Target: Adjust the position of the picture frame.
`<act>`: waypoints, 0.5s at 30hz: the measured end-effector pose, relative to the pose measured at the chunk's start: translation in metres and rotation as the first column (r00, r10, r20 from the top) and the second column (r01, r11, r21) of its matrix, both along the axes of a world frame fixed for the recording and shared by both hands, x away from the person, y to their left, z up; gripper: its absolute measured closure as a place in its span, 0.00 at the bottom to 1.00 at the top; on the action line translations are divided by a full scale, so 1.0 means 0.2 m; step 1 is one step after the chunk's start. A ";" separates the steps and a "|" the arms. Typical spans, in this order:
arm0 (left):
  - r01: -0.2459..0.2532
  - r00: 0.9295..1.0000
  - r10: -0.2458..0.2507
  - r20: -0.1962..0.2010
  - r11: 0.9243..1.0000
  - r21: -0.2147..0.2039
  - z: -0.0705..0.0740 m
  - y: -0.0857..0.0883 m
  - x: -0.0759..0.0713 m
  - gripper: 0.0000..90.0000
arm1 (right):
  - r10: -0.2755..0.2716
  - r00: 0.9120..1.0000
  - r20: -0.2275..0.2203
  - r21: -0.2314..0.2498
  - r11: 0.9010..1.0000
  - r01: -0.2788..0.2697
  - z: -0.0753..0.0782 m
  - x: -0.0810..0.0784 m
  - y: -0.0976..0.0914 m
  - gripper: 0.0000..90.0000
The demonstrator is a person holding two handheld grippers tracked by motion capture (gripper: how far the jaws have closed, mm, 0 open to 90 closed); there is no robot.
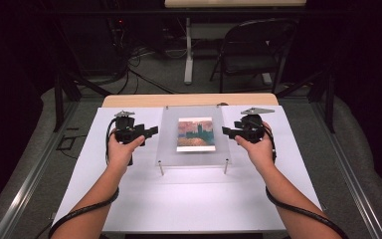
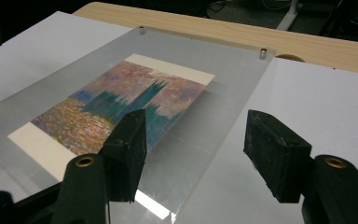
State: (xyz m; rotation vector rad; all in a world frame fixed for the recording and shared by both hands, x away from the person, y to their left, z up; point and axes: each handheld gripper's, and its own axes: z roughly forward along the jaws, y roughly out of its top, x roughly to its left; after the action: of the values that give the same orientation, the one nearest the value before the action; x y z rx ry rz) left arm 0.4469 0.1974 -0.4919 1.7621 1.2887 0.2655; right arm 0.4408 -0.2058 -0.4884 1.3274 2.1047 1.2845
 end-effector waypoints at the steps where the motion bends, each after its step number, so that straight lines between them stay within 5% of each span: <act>1: -0.005 1.000 0.005 -0.003 1.000 0.004 0.00 0.00 0.01 0.36 | -0.005 1.000 -0.002 0.007 1.000 0.005 -0.01 0.01 0.01 0.43; 15: -0.047 0.998 0.048 -0.036 0.998 0.037 -0.06 -0.07 0.15 0.36 | -0.024 0.999 -0.039 0.019 1.000 0.024 -0.05 0.16 0.10 0.41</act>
State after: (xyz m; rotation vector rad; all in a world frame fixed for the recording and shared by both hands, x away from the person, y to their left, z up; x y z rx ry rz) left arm 0.4765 0.1841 -0.5040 1.7752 1.3612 0.2863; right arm 0.4734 -0.1853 -0.4979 1.3919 2.1007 1.2823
